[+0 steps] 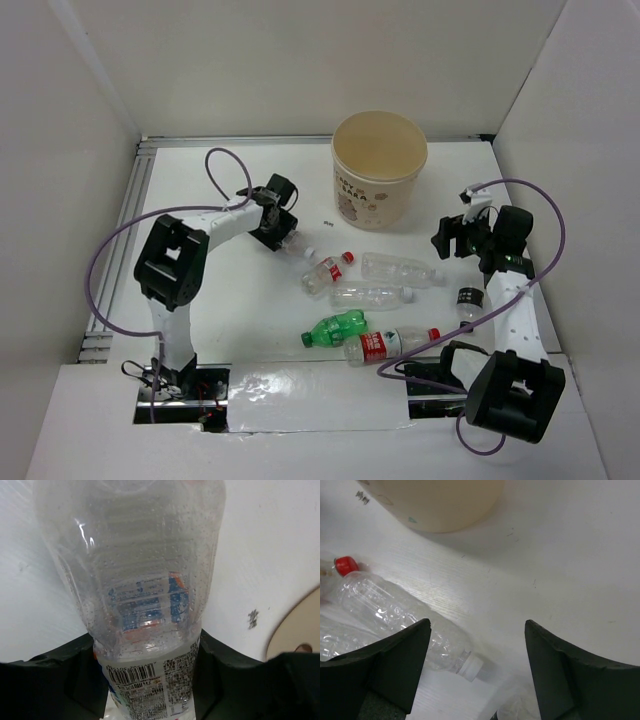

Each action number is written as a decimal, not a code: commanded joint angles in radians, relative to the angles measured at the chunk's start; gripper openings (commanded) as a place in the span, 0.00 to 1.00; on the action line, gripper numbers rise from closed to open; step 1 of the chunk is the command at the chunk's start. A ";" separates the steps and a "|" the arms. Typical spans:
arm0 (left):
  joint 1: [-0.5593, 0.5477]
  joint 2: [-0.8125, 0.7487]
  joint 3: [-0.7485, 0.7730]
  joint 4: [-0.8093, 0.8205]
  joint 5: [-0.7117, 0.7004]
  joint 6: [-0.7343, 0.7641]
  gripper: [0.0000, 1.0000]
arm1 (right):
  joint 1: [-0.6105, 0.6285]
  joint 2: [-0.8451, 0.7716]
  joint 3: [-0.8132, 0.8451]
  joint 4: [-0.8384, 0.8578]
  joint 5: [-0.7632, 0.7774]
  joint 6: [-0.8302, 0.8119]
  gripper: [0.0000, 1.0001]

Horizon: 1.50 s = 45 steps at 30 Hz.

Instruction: Put the plastic bottles in the bin

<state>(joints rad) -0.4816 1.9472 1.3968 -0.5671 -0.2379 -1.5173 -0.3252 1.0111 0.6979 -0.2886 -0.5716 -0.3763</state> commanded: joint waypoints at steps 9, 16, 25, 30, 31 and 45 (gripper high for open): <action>-0.186 -0.396 0.117 0.277 -0.139 0.676 0.00 | -0.006 0.041 0.005 -0.078 -0.131 -0.085 0.50; -0.230 -0.177 0.428 0.464 -0.115 0.919 0.03 | -0.006 0.041 0.005 -0.078 -0.131 -0.095 0.62; -0.264 0.200 0.912 0.473 -0.267 1.049 0.66 | -0.006 0.029 0.014 -0.315 -0.328 -0.606 0.98; -0.264 0.214 0.897 0.483 -0.227 1.080 1.00 | 0.004 0.041 -0.029 -0.494 -0.439 -1.079 0.99; -0.264 0.191 0.884 0.493 -0.216 1.080 1.00 | 0.021 0.058 -0.020 -0.504 -0.439 -1.110 0.99; -0.353 -0.522 -0.081 0.558 -0.074 1.307 1.00 | 0.319 0.385 0.023 -0.173 -0.148 -0.894 0.95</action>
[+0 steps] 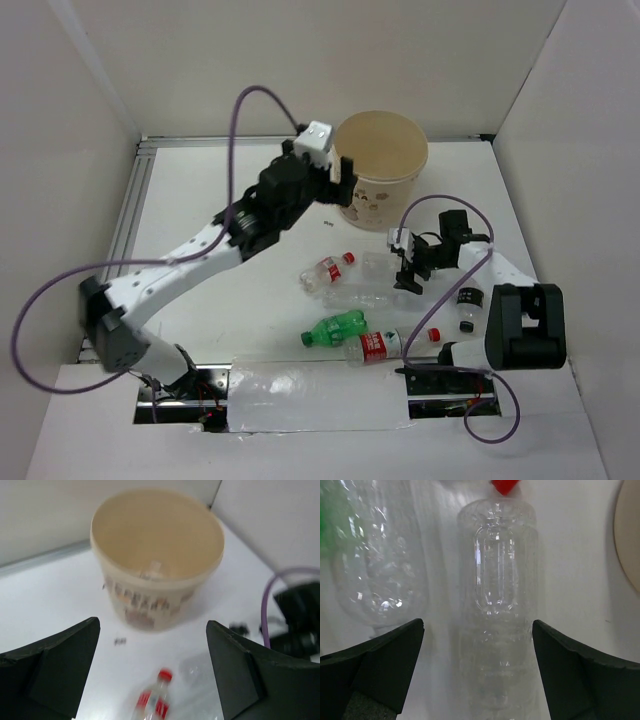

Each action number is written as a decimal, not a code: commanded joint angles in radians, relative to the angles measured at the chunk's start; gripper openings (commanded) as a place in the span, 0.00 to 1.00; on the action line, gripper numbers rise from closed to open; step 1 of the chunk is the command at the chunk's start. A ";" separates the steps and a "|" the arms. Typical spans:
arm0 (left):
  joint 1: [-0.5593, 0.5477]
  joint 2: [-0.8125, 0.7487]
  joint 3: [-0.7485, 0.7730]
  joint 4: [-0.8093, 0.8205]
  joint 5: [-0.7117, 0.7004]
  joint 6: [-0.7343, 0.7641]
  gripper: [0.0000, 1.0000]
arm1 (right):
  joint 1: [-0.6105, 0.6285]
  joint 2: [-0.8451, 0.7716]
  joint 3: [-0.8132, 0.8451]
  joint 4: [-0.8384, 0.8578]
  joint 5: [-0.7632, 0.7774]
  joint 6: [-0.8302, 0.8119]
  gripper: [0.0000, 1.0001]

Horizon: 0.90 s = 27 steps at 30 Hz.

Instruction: Put the plastic bottles in the bin

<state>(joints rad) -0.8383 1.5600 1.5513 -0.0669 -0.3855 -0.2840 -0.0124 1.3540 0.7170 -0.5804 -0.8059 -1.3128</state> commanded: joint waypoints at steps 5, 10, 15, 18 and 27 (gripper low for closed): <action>-0.005 -0.351 -0.551 0.015 0.083 0.049 1.00 | 0.029 0.103 -0.005 0.174 0.155 0.086 0.91; -0.005 -0.394 -0.727 0.042 0.135 0.016 1.00 | 0.051 0.119 0.004 0.096 0.165 0.034 0.58; -0.005 -0.302 -0.737 0.091 0.160 0.052 1.00 | 0.029 -0.064 0.074 -0.181 0.009 -0.155 0.38; -0.005 -0.250 -0.715 0.116 0.178 0.109 1.00 | 0.029 -0.194 0.203 -0.430 -0.076 -0.249 0.36; -0.005 -0.103 -0.654 0.118 0.223 0.207 1.00 | 0.020 -0.343 0.504 0.164 -0.247 0.460 0.35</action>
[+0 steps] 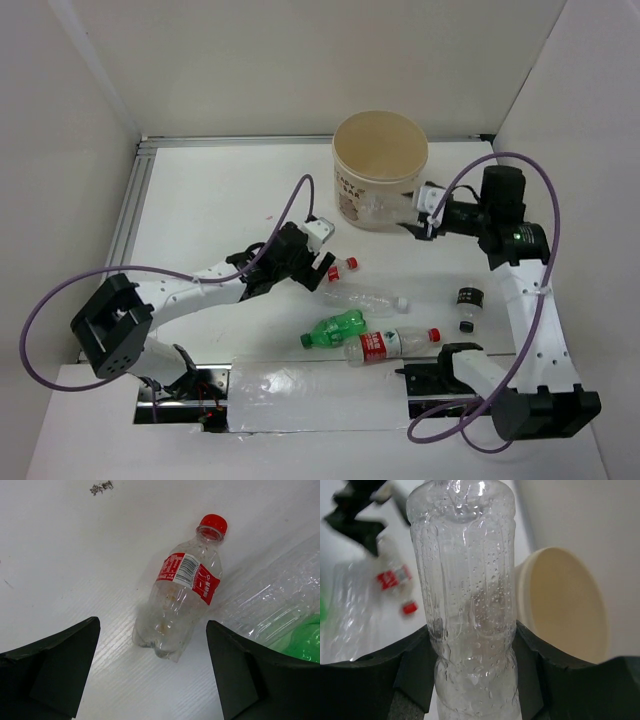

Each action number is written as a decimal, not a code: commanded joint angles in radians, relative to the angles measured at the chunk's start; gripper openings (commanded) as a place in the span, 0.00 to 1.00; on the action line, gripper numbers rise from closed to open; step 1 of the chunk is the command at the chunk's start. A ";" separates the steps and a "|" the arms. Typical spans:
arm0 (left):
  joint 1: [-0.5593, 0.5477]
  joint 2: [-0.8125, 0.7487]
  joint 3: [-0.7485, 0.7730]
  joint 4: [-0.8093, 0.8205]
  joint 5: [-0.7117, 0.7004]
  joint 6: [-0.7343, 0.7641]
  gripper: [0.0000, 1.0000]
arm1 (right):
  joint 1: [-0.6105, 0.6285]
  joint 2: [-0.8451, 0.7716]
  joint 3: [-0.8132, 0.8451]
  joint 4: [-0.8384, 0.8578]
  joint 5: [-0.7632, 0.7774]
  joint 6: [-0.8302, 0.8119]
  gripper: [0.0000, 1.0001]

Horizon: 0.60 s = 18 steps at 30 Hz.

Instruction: Put the plastic bottles in the bin

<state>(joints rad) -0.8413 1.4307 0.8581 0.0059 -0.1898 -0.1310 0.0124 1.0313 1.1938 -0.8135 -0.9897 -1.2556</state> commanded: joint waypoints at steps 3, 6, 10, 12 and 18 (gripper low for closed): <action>-0.002 0.039 0.039 0.066 0.027 0.054 1.00 | 0.023 0.059 0.087 0.583 -0.001 0.504 0.36; -0.002 0.060 0.030 0.078 0.036 0.054 1.00 | 0.046 0.209 0.194 0.722 0.038 0.586 0.38; -0.002 0.079 0.021 0.112 0.045 0.045 1.00 | 0.087 0.410 0.362 0.745 0.080 0.613 0.42; -0.002 0.088 0.021 0.112 0.046 0.045 1.00 | 0.087 0.493 0.441 0.697 0.054 0.613 0.48; -0.002 0.139 0.021 0.155 0.036 0.054 0.97 | 0.077 0.658 0.575 0.562 0.017 0.643 1.00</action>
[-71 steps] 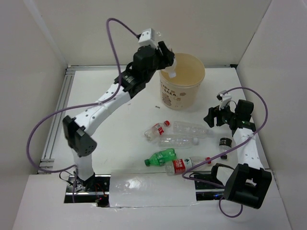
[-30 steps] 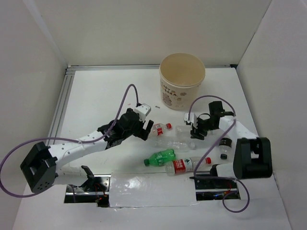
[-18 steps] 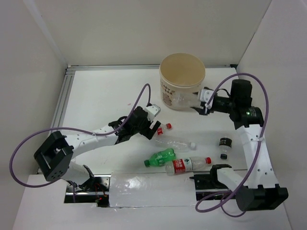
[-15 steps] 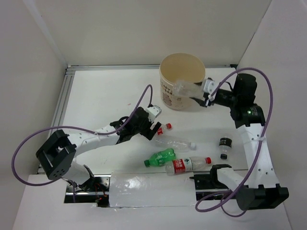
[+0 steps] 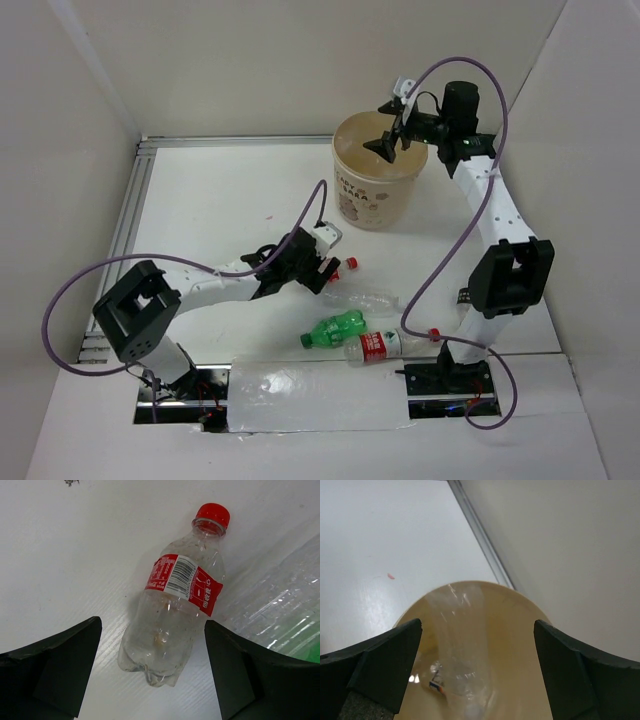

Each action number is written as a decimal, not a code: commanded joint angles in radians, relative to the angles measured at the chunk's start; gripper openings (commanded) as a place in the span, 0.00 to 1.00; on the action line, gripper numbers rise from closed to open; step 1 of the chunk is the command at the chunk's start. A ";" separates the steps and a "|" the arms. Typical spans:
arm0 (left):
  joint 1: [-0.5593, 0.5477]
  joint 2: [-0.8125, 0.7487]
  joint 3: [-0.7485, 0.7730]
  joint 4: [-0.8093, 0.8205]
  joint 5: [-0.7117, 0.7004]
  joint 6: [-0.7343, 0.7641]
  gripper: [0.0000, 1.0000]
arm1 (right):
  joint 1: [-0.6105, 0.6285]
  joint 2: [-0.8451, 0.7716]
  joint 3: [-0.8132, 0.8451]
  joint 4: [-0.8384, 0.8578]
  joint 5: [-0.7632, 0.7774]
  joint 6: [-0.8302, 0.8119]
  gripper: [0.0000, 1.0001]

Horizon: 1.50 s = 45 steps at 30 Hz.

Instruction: Put the plastic bottles in the bin

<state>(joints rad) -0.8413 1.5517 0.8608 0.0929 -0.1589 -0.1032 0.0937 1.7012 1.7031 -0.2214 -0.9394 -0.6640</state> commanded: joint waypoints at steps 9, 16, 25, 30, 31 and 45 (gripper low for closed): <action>-0.002 0.134 0.056 0.068 0.035 0.037 0.74 | -0.115 -0.227 -0.094 -0.021 -0.133 0.167 1.00; -0.002 0.125 0.135 -0.004 0.026 0.028 0.04 | -0.247 -0.425 -0.290 -0.445 -0.239 -0.121 0.97; -0.012 -0.205 0.334 -0.053 0.079 0.017 0.00 | -0.330 -0.647 -0.641 -0.822 -0.107 -0.546 0.10; -0.012 -0.180 0.522 -0.001 0.111 0.036 0.00 | -0.330 -0.722 -0.776 -0.783 -0.085 -0.537 0.25; -0.012 -0.159 0.549 0.016 0.111 0.036 0.00 | -0.330 -0.723 -0.789 -0.783 -0.085 -0.537 0.31; 0.042 0.444 1.126 0.025 -0.172 0.017 0.12 | -0.241 -0.713 -0.846 -0.671 -0.076 -0.518 0.94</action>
<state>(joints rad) -0.8062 1.9842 1.9064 0.0895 -0.2298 -0.0834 -0.1772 0.9916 0.8612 -0.9611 -1.0214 -1.2083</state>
